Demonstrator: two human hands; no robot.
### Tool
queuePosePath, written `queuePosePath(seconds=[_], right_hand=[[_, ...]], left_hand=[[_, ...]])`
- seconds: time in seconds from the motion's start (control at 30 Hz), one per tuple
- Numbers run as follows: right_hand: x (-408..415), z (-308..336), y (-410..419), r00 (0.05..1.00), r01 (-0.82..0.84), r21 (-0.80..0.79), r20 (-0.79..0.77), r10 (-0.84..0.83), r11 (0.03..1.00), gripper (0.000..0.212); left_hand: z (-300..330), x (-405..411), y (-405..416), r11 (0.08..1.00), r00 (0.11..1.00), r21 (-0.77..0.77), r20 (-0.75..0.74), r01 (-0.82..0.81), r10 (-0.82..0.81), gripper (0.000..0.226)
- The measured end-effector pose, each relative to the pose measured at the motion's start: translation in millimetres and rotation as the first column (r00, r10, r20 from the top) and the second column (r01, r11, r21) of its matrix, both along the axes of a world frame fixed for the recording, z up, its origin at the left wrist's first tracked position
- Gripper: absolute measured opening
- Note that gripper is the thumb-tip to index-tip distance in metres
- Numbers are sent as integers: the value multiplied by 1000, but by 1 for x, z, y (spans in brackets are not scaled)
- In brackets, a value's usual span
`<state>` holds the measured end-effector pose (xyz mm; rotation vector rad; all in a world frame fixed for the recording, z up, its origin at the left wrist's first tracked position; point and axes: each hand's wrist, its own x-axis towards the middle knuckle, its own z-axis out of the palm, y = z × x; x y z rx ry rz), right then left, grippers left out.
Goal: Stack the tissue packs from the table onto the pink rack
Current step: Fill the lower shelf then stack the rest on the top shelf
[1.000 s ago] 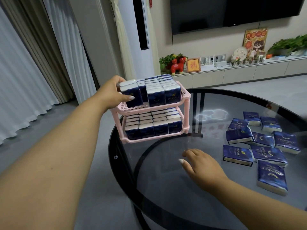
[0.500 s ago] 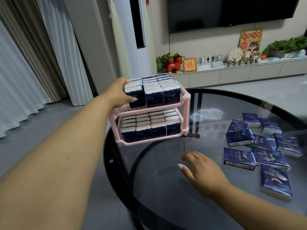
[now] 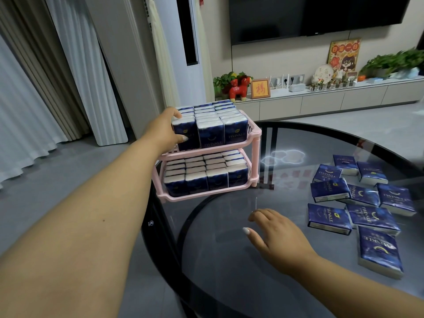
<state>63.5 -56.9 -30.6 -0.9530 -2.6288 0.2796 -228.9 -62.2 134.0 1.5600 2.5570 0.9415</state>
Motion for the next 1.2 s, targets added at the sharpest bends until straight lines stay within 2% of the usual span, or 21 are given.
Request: queuePosePath(seconds=[0.23,0.53,0.6,0.7,0.77,0.87,1.0,1.1,1.13,1.2], right_hand=[[1,0,0,1000,0,-3,-1,0,1000,66],[-1,0,1,1000,-3,-3,-17,3,1000,49],[-1,1,1,1000,-2,1,-17,2,1000,48],[-1,3,0,1000,-4,6,-23,4,1000,47],[-1,2,0,999,-5,3,-37,5,1000,47],[-1,0,1,998,13,-26,-66,-15,1000,45],[6,2,2,977,91,-25,-193,-95,995,37],[26,12,7,927,279,51,-274,-255,959,33],[33,15,11,908,362,85,-258,-330,928,33],[53,20,21,863,504,119,-112,-493,855,37]], left_hand=[[-5,4,1,1000,990,18,-141,-22,24,52],[-2,7,-8,996,990,81,-136,-36,47,54],[4,15,-16,987,986,154,-149,-52,75,47],[12,38,-28,917,971,391,-182,-73,156,21],[12,61,-36,850,963,523,-189,-68,193,19],[1,99,-45,802,977,597,-176,8,121,21],[-34,143,-51,838,992,538,-120,89,-28,22],[-66,168,-58,874,994,474,-38,112,-107,24],[-76,172,-60,886,993,451,-1,108,-121,24],[-96,184,-66,912,984,400,103,95,-147,25]])
